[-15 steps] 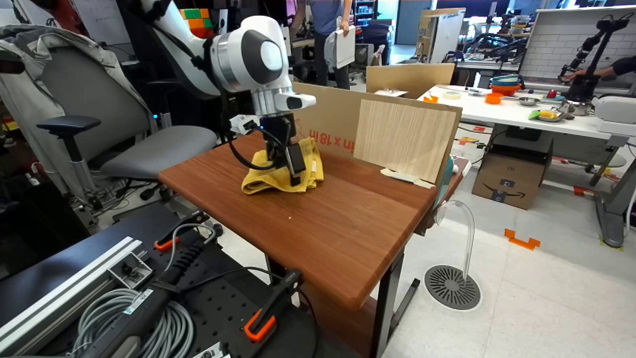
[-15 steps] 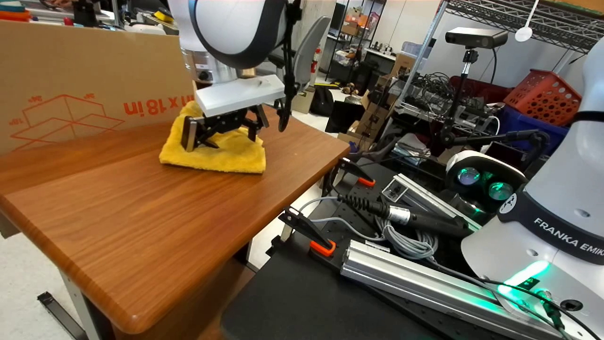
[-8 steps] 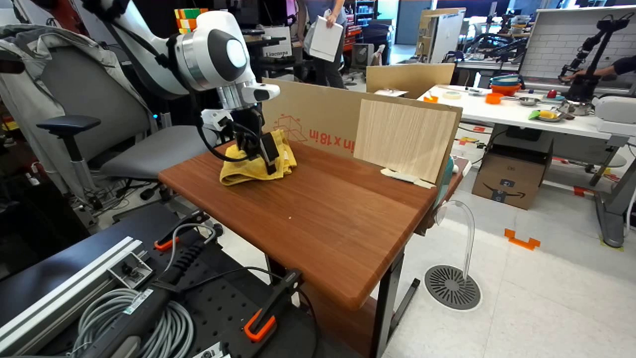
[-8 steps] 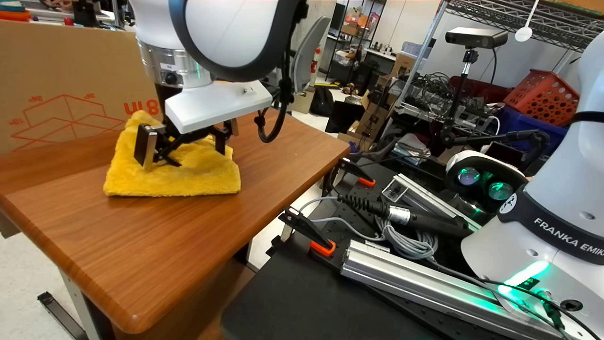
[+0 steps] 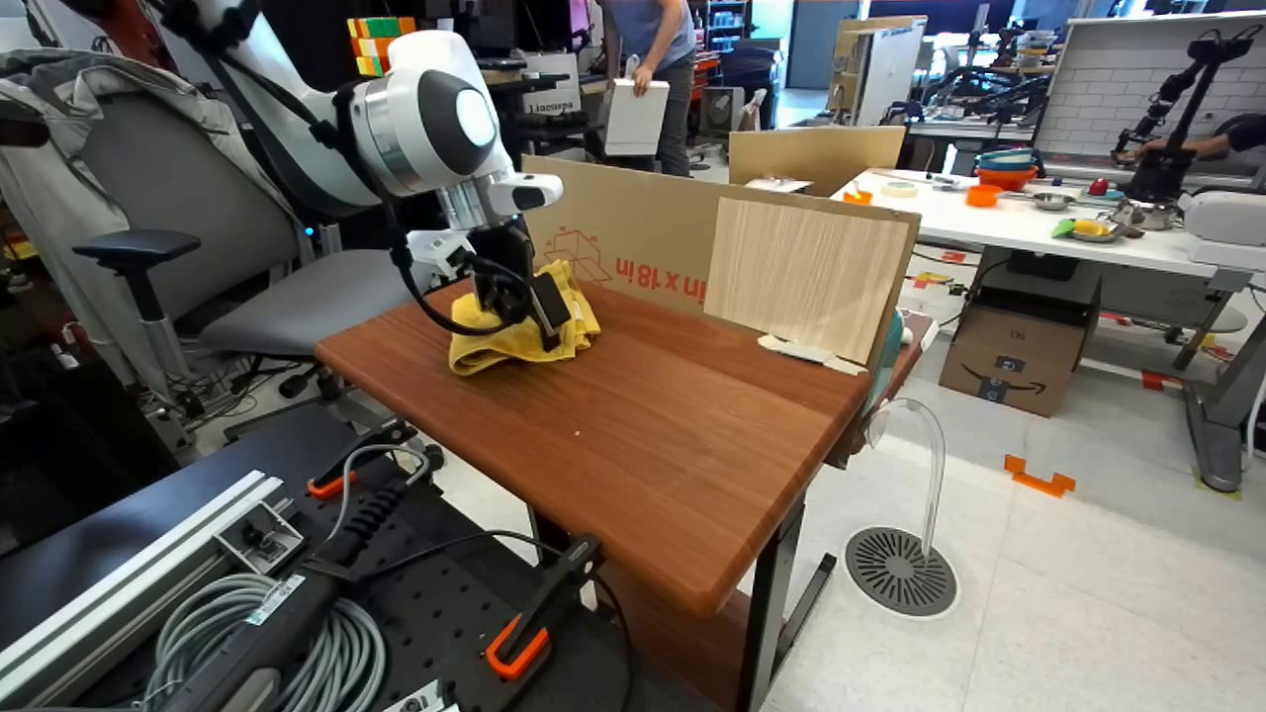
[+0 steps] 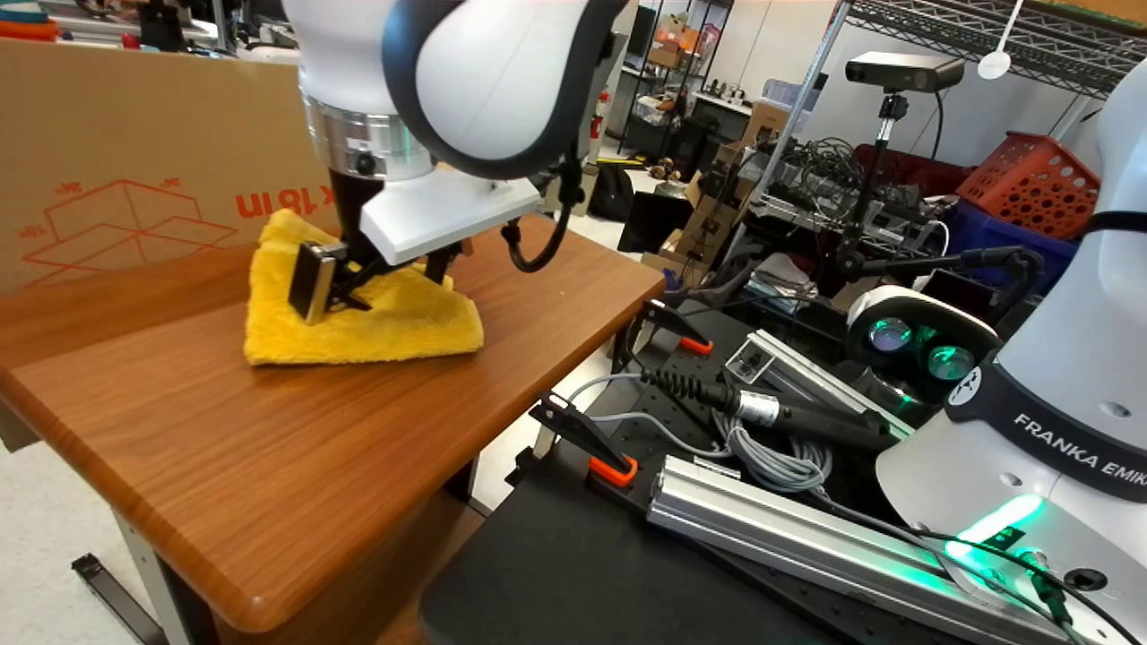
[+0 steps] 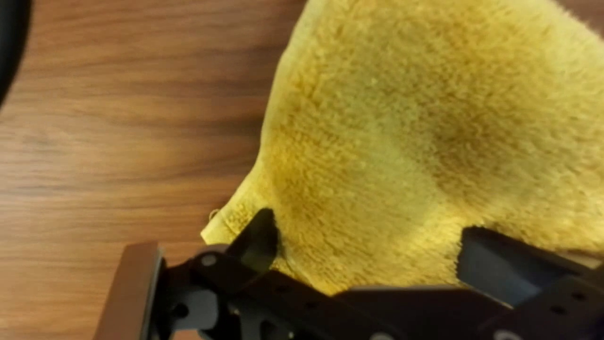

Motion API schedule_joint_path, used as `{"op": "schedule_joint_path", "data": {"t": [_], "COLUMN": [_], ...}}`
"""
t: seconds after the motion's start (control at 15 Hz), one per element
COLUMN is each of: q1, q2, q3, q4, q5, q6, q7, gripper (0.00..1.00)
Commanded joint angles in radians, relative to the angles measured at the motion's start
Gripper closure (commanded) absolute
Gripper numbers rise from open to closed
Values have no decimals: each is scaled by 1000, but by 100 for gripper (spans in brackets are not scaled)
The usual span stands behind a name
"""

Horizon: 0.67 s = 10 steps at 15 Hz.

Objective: Wipe the table with the yellow towel

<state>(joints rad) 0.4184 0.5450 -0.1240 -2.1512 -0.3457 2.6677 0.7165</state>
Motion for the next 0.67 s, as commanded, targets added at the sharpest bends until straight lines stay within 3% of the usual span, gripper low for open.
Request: {"op": "schedule_joint_path", "data": {"t": [0.0,0.4,0.6], "q1": [-106,-272,-285], "q2": [-45,-151,-210], "q3": [-37,-119,-164], "q4": [-131,-250,-280], "q5": [19,71,67], "q6": [78,146,174], "q7": [-76,-168,-175], "gripper": [0,0,0]}}
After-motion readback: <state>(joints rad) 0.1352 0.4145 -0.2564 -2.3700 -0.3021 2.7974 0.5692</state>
